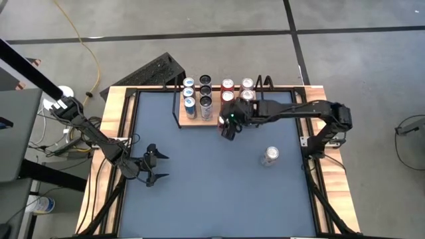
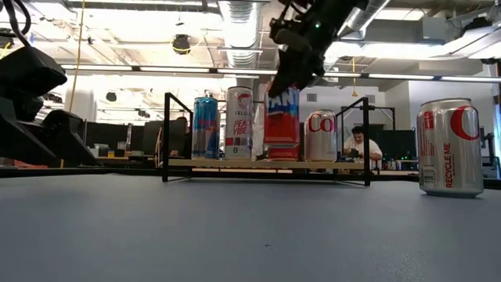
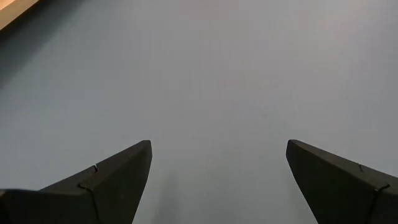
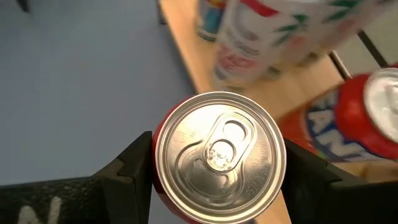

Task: Place canned beverage on shelf
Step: Put the orange soda can on the shelf aligned with the other orange soda cans, then put the red-silver soda can on the shelf aligned with the other red-silver soda cans

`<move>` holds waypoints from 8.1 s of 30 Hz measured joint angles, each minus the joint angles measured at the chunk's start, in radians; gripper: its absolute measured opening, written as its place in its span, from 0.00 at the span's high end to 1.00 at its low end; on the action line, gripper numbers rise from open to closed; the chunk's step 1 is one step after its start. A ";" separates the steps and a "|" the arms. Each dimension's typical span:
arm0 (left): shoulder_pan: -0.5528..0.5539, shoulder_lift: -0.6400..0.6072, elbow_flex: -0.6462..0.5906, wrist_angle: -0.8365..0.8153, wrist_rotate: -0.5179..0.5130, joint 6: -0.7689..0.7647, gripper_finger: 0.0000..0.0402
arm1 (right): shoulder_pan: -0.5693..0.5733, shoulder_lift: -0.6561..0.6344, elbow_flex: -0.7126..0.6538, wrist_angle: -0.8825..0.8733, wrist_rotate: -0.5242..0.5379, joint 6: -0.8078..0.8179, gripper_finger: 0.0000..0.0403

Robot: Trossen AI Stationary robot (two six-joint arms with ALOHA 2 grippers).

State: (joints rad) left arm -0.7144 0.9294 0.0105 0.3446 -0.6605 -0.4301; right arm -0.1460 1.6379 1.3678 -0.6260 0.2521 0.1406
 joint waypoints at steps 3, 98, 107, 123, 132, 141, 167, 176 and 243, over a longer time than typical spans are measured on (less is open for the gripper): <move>0.000 0.000 0.000 0.001 0.000 0.000 0.10 | -0.026 0.002 0.000 0.002 0.004 -0.001 0.39; 0.000 0.000 0.000 -0.050 0.003 0.000 0.10 | 0.026 -0.145 -0.212 -0.002 0.315 0.175 0.99; 0.000 0.000 0.000 -0.050 0.003 0.000 0.10 | 0.015 -0.145 -0.212 0.067 0.299 0.166 1.00; 0.000 0.000 0.000 -0.050 0.004 0.000 0.10 | 0.022 -0.144 -0.212 0.072 0.300 0.168 1.00; 0.000 0.000 0.000 -0.050 0.003 0.000 0.10 | 0.042 -0.147 -0.212 -0.035 0.342 0.235 1.00; 0.000 0.000 0.000 -0.050 0.003 0.000 0.10 | 0.016 -0.127 -0.212 0.021 0.352 0.244 1.00; 0.000 0.000 0.000 -0.074 0.003 0.000 0.10 | 0.055 -0.104 -0.091 -0.215 0.203 0.304 1.00; 0.000 0.000 0.000 -0.085 0.003 0.000 0.10 | 0.273 -0.116 0.078 -0.587 -0.173 0.518 1.00; 0.000 0.000 0.000 -0.116 0.011 0.000 0.10 | 0.513 -0.630 -0.319 -0.506 -0.047 0.329 0.29</move>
State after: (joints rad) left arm -0.7147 0.9291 0.0101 0.2287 -0.6498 -0.4301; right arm 0.3672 1.0075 1.0485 -1.1319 0.2047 0.4701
